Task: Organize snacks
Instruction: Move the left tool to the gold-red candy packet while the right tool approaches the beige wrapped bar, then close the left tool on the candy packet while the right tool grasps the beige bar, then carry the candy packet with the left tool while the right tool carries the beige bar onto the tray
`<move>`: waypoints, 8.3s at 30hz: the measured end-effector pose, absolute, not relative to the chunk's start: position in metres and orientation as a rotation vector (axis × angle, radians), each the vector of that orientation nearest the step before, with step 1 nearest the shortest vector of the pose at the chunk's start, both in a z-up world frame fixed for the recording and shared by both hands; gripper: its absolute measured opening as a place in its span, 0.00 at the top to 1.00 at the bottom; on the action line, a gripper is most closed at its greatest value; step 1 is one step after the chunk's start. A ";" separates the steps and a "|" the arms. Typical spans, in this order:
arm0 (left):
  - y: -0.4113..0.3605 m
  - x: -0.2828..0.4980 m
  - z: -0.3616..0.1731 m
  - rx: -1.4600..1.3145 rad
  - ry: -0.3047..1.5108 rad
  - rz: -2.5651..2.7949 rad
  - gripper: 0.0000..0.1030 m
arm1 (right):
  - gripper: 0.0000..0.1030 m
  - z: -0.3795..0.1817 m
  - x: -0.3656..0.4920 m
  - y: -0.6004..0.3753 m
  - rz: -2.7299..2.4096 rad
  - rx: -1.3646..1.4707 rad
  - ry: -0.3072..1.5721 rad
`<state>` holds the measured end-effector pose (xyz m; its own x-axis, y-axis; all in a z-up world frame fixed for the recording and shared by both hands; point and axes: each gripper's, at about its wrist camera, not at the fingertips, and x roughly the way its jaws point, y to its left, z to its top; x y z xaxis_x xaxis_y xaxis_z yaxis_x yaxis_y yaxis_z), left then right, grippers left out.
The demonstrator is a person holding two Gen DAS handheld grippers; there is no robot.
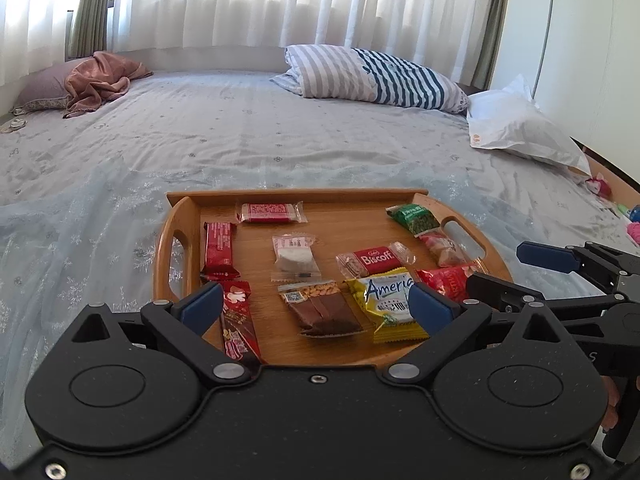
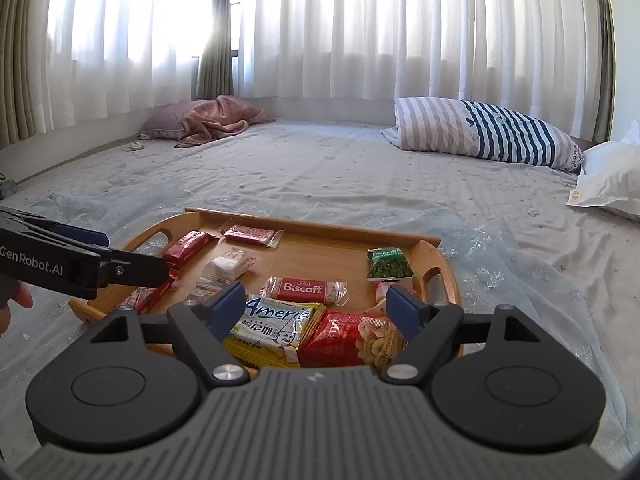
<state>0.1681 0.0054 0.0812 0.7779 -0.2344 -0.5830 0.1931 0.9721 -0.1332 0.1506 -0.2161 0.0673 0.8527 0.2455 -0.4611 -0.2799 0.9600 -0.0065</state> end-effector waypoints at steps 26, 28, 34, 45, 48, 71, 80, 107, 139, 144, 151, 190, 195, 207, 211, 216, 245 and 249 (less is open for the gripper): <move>0.004 0.115 0.055 -0.067 0.740 -0.319 0.20 | 0.14 0.046 0.093 -0.200 0.350 -0.175 0.464; 0.002 0.114 0.052 -0.057 0.745 -0.323 0.35 | 0.14 0.043 0.092 -0.199 0.359 -0.182 0.469; -0.005 0.113 0.045 -0.050 0.765 -0.338 0.47 | 0.14 0.036 0.088 -0.195 0.376 -0.209 0.476; -0.013 0.122 0.030 -0.105 0.834 -0.384 0.55 | 0.28 0.018 0.090 -0.195 0.403 -0.192 0.531; -0.014 0.125 0.028 -0.120 0.837 -0.392 0.55 | 0.30 0.014 0.091 -0.193 0.418 -0.206 0.545; -0.036 0.140 0.021 -0.065 0.849 -0.388 0.73 | 0.50 0.001 0.098 -0.182 0.473 -0.117 0.624; -0.022 0.134 0.029 -0.063 0.836 -0.352 0.73 | 0.70 0.005 0.096 -0.178 0.444 -0.111 0.624; 0.002 0.121 0.052 -0.069 0.774 -0.292 0.73 | 0.75 0.030 0.083 -0.181 0.362 -0.116 0.536; 0.002 0.128 0.047 -0.086 0.783 -0.279 0.73 | 0.74 0.009 0.092 -0.175 0.236 -0.009 0.645; 0.001 0.133 0.055 -0.084 0.764 -0.279 0.73 | 0.74 0.022 0.090 -0.177 0.229 -0.018 0.601; -0.005 0.147 0.071 -0.080 0.706 -0.275 0.73 | 0.74 0.044 0.103 -0.186 0.196 -0.021 0.533; -0.027 0.241 0.078 -0.124 0.656 -0.274 0.73 | 0.74 0.062 0.195 -0.205 0.139 -0.006 0.464; -0.031 0.255 0.078 -0.119 0.663 -0.266 0.73 | 0.74 0.061 0.207 -0.206 0.135 -0.011 0.464; -0.033 0.303 0.062 -0.198 0.710 -0.211 0.73 | 0.74 0.056 0.252 -0.209 0.156 0.019 0.503; -0.034 0.320 0.052 -0.203 0.725 -0.172 0.73 | 0.74 0.050 0.270 -0.210 0.163 0.035 0.526; -0.037 0.337 0.042 -0.208 0.733 -0.137 0.73 | 0.74 0.042 0.288 -0.209 0.168 0.022 0.549; -0.050 0.369 0.015 -0.210 0.803 -0.131 0.73 | 0.74 0.007 0.324 -0.202 0.174 0.008 0.681; -0.050 0.370 0.014 -0.207 0.803 -0.133 0.72 | 0.74 0.007 0.325 -0.202 0.177 0.003 0.692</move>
<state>0.3701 -0.0500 0.0141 0.6879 -0.1966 -0.6986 0.0398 0.9714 -0.2341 0.3248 -0.2017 0.0069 0.7557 0.1633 -0.6343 -0.1610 0.9850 0.0617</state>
